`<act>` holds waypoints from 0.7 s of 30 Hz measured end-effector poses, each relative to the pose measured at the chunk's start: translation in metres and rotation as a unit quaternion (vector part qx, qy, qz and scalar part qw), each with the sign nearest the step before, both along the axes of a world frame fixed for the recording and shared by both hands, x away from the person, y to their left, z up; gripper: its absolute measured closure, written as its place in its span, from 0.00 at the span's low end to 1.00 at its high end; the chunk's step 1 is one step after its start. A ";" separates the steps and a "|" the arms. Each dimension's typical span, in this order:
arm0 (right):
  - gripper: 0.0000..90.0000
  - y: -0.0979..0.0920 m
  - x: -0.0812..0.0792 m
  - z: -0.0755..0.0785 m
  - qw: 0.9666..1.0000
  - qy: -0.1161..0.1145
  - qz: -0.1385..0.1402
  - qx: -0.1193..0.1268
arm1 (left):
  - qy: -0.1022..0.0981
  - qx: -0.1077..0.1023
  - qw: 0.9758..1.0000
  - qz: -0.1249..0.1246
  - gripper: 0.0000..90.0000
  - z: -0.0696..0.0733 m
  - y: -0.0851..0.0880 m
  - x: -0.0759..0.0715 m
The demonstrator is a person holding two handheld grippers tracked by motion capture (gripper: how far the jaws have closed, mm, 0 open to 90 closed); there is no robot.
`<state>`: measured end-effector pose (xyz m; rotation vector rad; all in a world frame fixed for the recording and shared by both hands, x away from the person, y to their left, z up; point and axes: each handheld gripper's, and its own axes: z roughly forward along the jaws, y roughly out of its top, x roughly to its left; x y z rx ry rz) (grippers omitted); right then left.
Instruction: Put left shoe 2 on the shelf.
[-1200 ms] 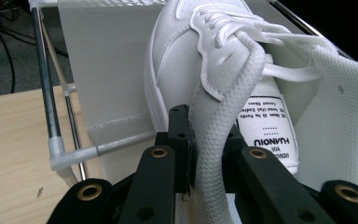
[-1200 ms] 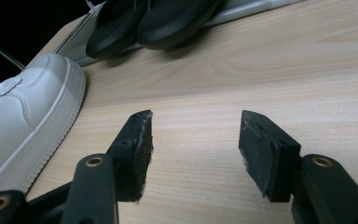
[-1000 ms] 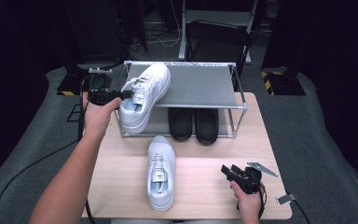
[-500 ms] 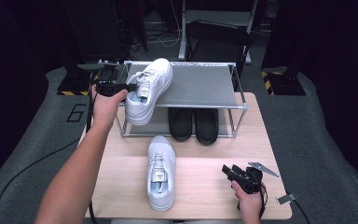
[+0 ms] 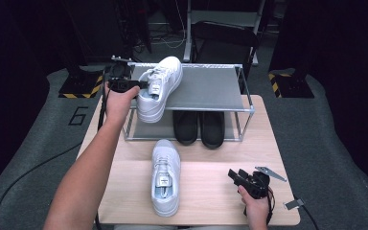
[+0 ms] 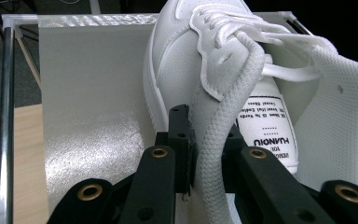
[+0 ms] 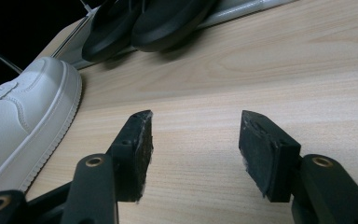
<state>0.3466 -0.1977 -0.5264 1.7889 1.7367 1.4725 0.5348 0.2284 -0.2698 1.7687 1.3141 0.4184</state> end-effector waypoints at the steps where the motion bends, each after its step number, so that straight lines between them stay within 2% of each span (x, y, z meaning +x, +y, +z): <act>1: 0.49 0.000 0.000 0.000 1.000 -0.001 0.002 -0.003 | 0.000 0.004 1.000 0.000 0.90 0.000 -0.001 0.001; 6: 0.49 0.000 0.000 0.000 1.000 0.000 0.002 -0.006 | 0.000 0.016 1.000 0.003 0.90 0.001 -0.007 0.009; 9: 0.49 0.000 0.000 0.000 1.000 0.008 0.000 0.001 | 0.007 0.002 1.000 0.010 0.90 0.000 -0.010 0.013; 12: 0.49 -0.002 0.000 0.000 1.000 0.001 -0.003 0.002 | 0.012 -0.001 1.000 0.020 0.90 -0.002 -0.013 0.018; 15: 0.49 -0.003 -0.001 0.001 1.000 0.004 -0.007 0.004 | 0.009 0.001 1.000 0.026 0.90 -0.004 -0.016 0.023; 21: 0.49 -0.004 -0.001 0.001 1.000 0.000 -0.004 0.003 | 0.014 0.016 0.999 0.028 0.90 -0.001 -0.022 0.030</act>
